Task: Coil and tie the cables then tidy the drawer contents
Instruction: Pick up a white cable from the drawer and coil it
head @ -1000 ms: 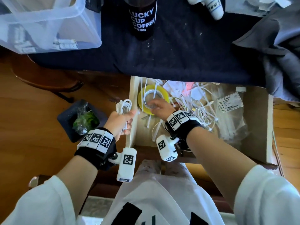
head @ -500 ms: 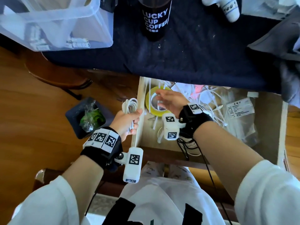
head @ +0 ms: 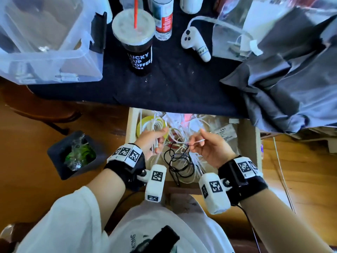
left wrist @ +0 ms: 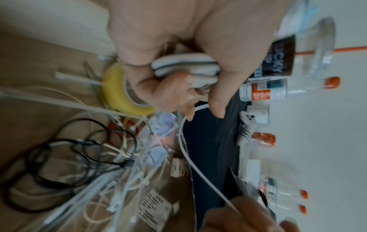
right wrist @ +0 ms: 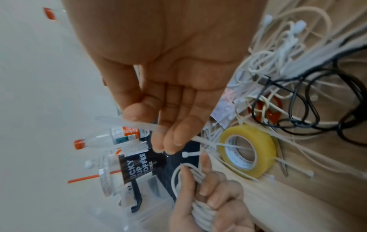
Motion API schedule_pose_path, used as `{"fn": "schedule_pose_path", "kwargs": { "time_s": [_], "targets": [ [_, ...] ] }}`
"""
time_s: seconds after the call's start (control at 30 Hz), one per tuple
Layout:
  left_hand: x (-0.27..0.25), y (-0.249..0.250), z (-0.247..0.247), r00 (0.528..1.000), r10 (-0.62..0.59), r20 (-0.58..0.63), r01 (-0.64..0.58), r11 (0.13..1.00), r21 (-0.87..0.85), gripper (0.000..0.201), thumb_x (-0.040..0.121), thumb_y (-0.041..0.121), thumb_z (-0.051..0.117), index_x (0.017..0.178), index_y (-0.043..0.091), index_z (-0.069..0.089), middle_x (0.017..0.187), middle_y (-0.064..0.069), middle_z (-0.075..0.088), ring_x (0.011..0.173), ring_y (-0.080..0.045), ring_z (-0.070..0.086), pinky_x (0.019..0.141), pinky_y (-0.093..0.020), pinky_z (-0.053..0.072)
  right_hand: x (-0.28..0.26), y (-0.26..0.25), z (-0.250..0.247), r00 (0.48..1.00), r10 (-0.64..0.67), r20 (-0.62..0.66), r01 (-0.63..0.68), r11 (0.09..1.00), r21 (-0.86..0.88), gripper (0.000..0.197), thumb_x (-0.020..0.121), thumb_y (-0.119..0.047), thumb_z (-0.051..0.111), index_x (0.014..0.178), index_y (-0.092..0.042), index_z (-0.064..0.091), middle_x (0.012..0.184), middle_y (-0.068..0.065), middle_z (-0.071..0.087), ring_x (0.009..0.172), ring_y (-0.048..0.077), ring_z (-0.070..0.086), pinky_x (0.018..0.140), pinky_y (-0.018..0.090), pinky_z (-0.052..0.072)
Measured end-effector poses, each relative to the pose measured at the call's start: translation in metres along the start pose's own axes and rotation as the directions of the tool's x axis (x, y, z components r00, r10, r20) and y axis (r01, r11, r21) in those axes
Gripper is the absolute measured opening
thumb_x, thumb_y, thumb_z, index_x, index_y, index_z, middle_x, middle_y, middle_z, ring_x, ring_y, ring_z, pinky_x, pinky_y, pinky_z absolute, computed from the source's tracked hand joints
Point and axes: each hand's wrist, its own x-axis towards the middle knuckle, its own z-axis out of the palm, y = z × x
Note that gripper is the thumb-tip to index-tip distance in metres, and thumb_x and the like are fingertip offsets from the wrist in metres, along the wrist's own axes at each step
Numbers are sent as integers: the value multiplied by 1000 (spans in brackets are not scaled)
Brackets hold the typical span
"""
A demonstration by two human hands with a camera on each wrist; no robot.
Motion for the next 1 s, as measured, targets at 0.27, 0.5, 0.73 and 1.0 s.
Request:
{"fn": "schedule_pose_path", "kwargs": {
  "time_s": [0.27,0.5,0.73,1.0],
  "targets": [
    [-12,32,46,992,123,-18,-124,992,-1,23,92,18,58,71,13,49,47,4,40,31,-6,33,32,-12,20,-37,-46,9,986,-142,90,150,985,-81,44,85,-21,47,41,-17,50,62,6,61,54,16,57,55,21,47],
    [-23,49,61,970,237,-47,-237,971,18,21,89,18,64,73,9,51,60,-4,41,31,-7,37,33,-12,24,-47,-64,14,955,-231,186,262,952,-161,37,62,-36,83,48,-13,58,58,6,61,53,15,55,55,21,47],
    [-35,65,60,937,350,9,-346,929,-129,21,94,18,56,75,11,50,55,1,35,37,-7,37,34,-14,26,-39,-55,6,966,-229,122,256,761,-597,39,72,21,65,72,-10,41,69,3,56,51,8,59,54,22,52],
    [-47,60,74,886,445,129,-458,883,100,14,93,17,57,82,8,55,53,4,39,43,-7,38,37,-17,27,-14,-42,-3,960,-268,-80,60,477,-877,32,87,6,55,77,-24,60,69,-2,57,52,8,59,57,20,51]
  ]
}}
